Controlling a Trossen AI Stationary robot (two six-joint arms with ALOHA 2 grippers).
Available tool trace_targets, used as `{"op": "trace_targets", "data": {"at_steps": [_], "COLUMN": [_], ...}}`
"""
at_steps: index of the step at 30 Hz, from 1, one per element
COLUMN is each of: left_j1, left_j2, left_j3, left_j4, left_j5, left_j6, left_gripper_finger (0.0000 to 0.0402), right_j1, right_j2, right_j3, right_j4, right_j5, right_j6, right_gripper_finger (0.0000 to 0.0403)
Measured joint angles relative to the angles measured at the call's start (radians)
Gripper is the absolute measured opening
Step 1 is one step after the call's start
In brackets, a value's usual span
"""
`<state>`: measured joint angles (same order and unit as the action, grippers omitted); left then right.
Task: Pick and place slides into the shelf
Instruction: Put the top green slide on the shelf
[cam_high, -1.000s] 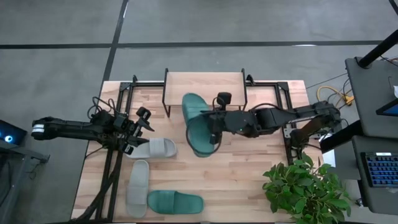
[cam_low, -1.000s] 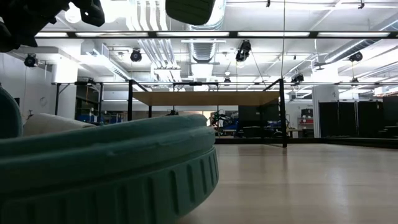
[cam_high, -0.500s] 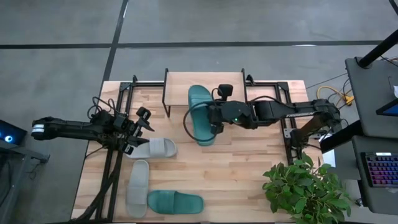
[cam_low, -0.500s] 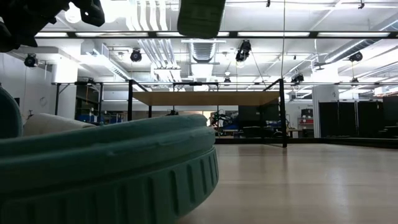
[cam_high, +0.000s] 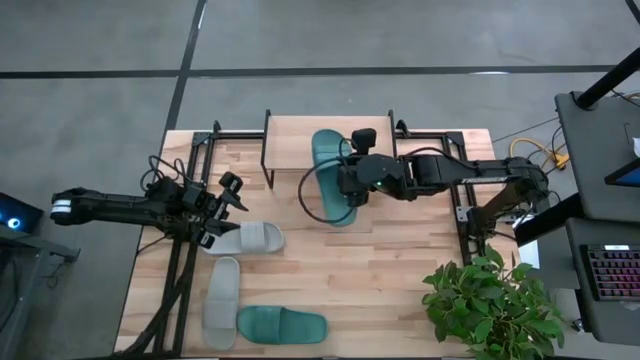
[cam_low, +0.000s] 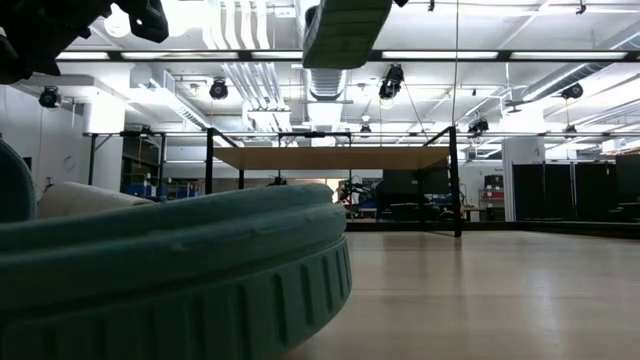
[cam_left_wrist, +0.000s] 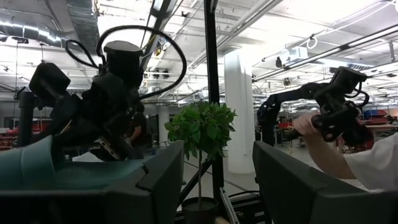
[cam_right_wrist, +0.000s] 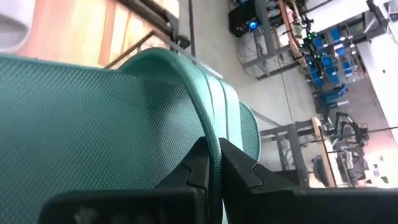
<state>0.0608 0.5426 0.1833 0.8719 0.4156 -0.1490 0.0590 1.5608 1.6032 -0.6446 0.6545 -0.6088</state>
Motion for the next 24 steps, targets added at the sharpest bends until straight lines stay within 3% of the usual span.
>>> {"op": "trace_targets", "data": {"at_steps": [19, 24], "left_j1": [0.0, 0.0], "left_j2": [0.001, 0.0], "left_j3": [0.0, 0.0], "left_j4": [-0.018, -0.019], "left_j5": [0.0, 0.0], "left_j6": [0.006, 0.006], "left_gripper_finger": [0.0178, 0.0178], "right_j1": [-0.074, -0.137], "right_j2": [-0.088, -0.089], "right_j3": [-0.007, -0.024], "right_j4": [-0.062, -0.063], "right_j5": [-0.013, -0.13], "right_j6": [0.072, 0.067], "right_gripper_finger": [0.0013, 0.0012]}}
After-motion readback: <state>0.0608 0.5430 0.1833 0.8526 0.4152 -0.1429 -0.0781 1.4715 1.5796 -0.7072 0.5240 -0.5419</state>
